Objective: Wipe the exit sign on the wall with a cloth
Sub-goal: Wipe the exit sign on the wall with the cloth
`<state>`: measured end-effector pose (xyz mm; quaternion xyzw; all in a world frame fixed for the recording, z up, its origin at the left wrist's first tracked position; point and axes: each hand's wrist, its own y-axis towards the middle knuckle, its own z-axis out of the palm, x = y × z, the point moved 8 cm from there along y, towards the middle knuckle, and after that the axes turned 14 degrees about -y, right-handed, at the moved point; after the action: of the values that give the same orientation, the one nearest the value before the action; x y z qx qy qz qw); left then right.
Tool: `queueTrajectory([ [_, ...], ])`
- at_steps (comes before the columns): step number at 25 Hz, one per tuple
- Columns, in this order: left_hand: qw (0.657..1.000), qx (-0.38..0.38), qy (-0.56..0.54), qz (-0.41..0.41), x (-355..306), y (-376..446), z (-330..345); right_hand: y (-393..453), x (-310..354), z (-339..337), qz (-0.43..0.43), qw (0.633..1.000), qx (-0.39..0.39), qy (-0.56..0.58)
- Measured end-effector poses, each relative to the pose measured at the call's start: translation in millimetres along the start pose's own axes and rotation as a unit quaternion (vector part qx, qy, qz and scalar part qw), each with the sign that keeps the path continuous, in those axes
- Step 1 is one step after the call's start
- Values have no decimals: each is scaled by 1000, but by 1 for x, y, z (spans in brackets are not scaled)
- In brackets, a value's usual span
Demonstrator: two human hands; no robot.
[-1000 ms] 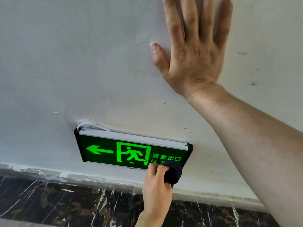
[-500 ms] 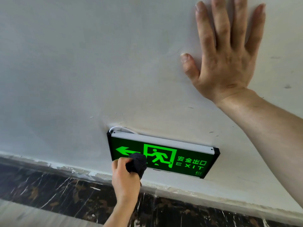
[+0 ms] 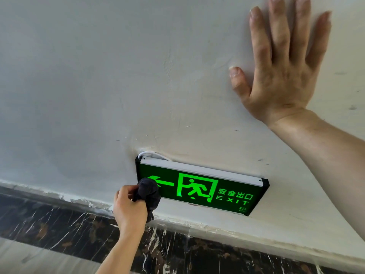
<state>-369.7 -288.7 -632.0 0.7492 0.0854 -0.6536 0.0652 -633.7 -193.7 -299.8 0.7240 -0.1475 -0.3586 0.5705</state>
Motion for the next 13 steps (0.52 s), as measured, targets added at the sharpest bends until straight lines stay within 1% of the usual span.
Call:
queueTrajectory([
  [3,999,-18,-36,-35,5,3,-10,0,-1,1,-1,1000,0,-5],
  [6,986,-91,-93,-103,22,10,-41,-1,2,1,0,1000,-2,-1],
  [8,978,-132,-108,-119,25,14,-61,-1,1,2,-1,1000,-2,-6],
  [10,974,-137,-139,-117,20,17,-71,2,-2,4,-3,1000,0,-7],
  [13,954,-92,-243,-148,14,20,-74,0,4,2,-9,1000,-7,5],
])
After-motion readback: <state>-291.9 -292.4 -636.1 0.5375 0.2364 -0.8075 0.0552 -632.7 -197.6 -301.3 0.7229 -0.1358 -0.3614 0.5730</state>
